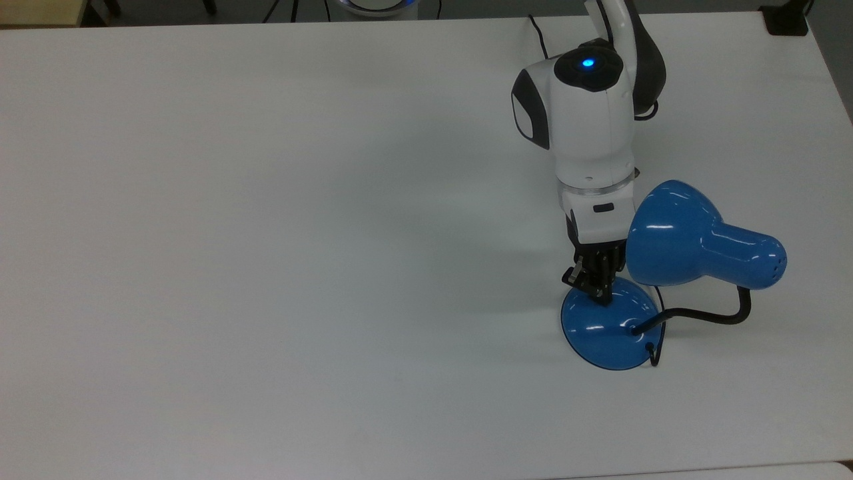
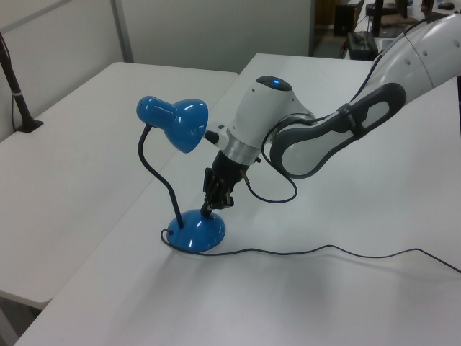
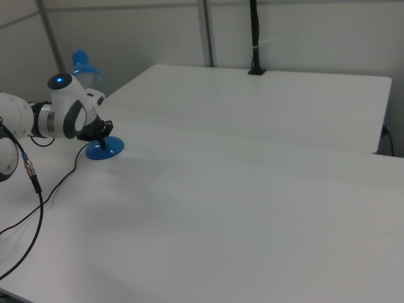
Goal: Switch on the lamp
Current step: 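Press down on the base switch with the gripper fingertips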
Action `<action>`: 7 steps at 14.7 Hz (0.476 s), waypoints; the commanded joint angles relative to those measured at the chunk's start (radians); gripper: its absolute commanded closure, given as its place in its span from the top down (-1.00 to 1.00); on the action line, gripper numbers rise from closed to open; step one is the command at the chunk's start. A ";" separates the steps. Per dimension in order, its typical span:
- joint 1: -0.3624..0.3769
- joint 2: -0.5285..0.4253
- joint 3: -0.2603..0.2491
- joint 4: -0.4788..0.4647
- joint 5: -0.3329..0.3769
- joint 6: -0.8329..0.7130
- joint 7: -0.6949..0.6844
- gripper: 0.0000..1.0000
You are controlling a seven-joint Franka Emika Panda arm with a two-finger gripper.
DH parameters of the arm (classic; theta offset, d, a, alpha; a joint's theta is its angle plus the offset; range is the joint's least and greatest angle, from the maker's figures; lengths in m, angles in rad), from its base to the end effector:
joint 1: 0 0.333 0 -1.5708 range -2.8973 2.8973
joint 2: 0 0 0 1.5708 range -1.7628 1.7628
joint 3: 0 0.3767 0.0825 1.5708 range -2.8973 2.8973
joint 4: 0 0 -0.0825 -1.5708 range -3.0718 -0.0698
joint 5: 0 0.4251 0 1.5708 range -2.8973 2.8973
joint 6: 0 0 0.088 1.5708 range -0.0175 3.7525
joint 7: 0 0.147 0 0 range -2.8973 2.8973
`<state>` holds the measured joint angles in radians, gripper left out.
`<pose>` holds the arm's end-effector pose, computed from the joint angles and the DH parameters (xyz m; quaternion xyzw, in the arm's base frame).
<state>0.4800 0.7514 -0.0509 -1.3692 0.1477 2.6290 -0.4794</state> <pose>0.7879 0.3722 0.3151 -0.8867 -0.3861 -0.2526 0.0298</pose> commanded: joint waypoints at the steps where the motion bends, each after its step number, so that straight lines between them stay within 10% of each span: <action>1: 0.019 0.011 -0.020 0.013 0.007 0.013 0.019 -0.91; 7: 0.026 0.043 -0.020 0.019 0.004 0.014 0.016 -0.91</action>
<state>0.4810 0.7534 -0.0510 -1.3687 0.1477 2.6292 -0.4793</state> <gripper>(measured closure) 0.956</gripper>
